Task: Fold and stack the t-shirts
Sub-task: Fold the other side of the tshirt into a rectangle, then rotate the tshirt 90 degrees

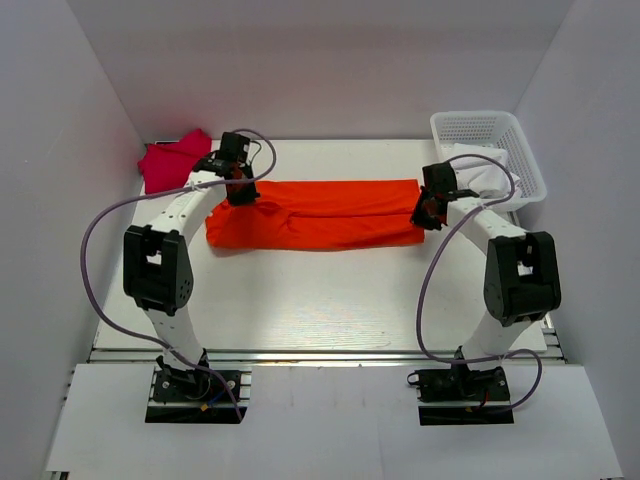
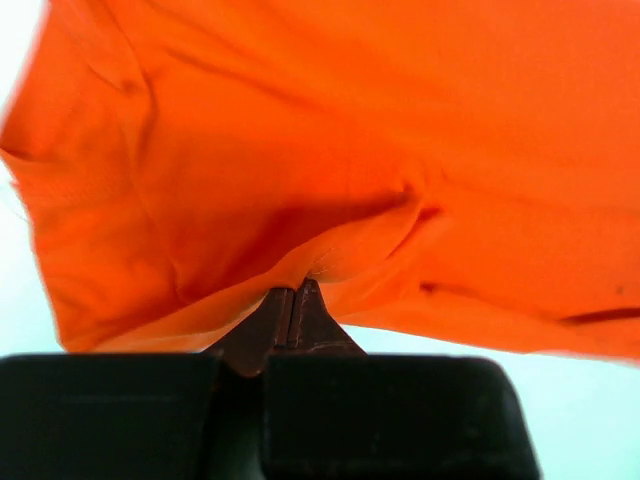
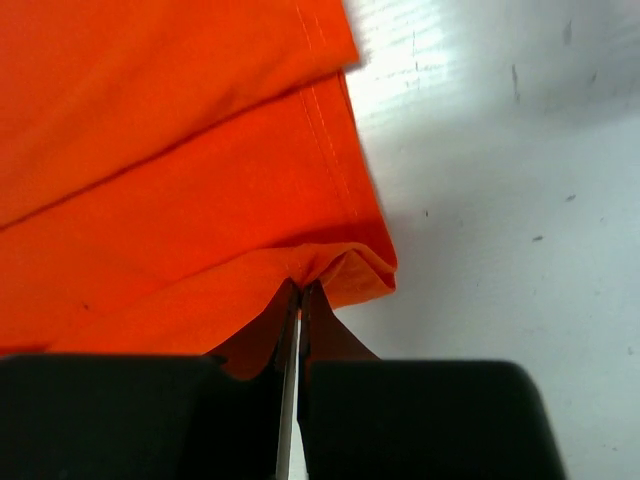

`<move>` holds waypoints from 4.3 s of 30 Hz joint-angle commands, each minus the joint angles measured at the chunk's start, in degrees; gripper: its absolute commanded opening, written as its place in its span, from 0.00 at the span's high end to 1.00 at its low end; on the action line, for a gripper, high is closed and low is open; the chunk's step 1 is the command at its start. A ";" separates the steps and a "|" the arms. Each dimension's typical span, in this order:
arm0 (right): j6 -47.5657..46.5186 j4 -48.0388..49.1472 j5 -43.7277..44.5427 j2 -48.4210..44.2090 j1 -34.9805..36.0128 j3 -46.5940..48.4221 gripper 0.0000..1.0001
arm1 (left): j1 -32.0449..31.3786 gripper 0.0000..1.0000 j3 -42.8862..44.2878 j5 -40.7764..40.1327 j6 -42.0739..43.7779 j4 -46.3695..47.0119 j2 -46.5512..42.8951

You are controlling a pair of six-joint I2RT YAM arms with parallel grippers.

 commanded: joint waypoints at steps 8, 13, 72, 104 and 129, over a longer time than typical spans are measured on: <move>-3.61 -5.50 5.27 6.81 -0.43 12.39 1.00 | 3.42 1.00 6.50 -1.71 9.70 6.98 2.34; -4.23 -8.65 5.98 10.85 -0.61 18.54 1.00 | 4.04 1.00 9.74 -1.10 11.90 8.31 5.77; -5.46 1.44 -14.86 24.93 -2.19 19.11 0.10 | 6.85 0.00 13.08 11.56 5.58 15.96 26.50; -30.95 7.49 -43.78 2.35 43.78 -3.42 0.10 | -3.96 0.00 50.61 25.19 -13.15 46.38 59.57; -7.22 14.73 -22.50 -25.26 37.36 -28.01 0.10 | -5.09 0.00 -23.30 24.40 0.48 36.09 -15.61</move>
